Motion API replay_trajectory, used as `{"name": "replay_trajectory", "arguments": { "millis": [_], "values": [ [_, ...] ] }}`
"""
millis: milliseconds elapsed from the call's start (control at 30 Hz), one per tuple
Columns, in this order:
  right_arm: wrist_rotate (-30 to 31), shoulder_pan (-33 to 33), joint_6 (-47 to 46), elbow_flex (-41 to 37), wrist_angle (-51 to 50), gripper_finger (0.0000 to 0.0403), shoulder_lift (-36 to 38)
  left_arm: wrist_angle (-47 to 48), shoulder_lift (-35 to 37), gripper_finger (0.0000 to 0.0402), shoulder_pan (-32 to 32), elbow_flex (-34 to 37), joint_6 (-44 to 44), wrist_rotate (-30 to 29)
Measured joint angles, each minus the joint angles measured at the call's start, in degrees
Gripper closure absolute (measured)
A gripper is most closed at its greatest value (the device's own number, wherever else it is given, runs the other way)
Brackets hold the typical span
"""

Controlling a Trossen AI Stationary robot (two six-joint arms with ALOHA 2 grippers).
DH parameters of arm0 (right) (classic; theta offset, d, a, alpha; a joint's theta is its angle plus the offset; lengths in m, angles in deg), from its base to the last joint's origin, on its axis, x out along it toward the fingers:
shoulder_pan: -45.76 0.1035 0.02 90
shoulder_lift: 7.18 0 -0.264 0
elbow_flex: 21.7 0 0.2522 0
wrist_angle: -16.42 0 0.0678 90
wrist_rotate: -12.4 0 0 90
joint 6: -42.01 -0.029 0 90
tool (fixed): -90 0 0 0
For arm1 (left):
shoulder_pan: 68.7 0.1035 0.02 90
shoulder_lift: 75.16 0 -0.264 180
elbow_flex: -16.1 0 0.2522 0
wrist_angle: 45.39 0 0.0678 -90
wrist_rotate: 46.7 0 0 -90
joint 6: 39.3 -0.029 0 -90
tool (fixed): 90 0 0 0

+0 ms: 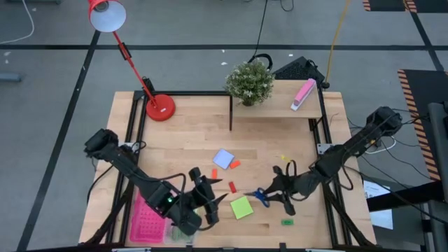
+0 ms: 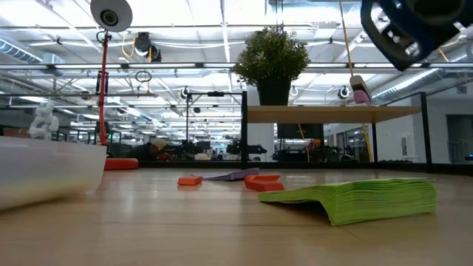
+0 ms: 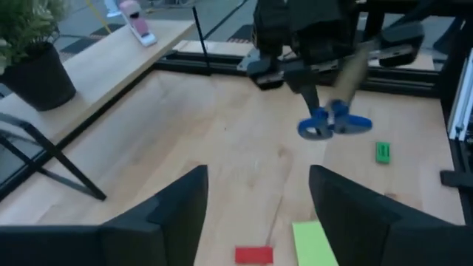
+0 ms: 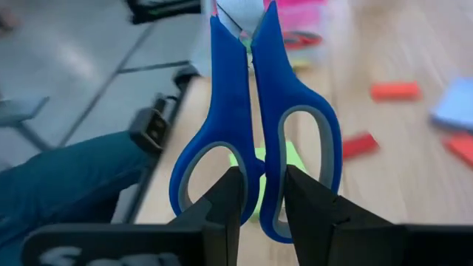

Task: Pack school essentials
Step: Put the blue scissors into the pink supply box

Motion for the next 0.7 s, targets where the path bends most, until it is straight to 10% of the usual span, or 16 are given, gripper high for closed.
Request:
{"name": "replay_trajectory", "arguments": {
  "millis": [700],
  "values": [
    [-22.84, -9.94, 14.74, 0.07, 7.4, 0.0325, 0.0, -29.79, -5.61, 0.0183, 11.96, 0.0, -33.62, 32.86]
  ]
}}
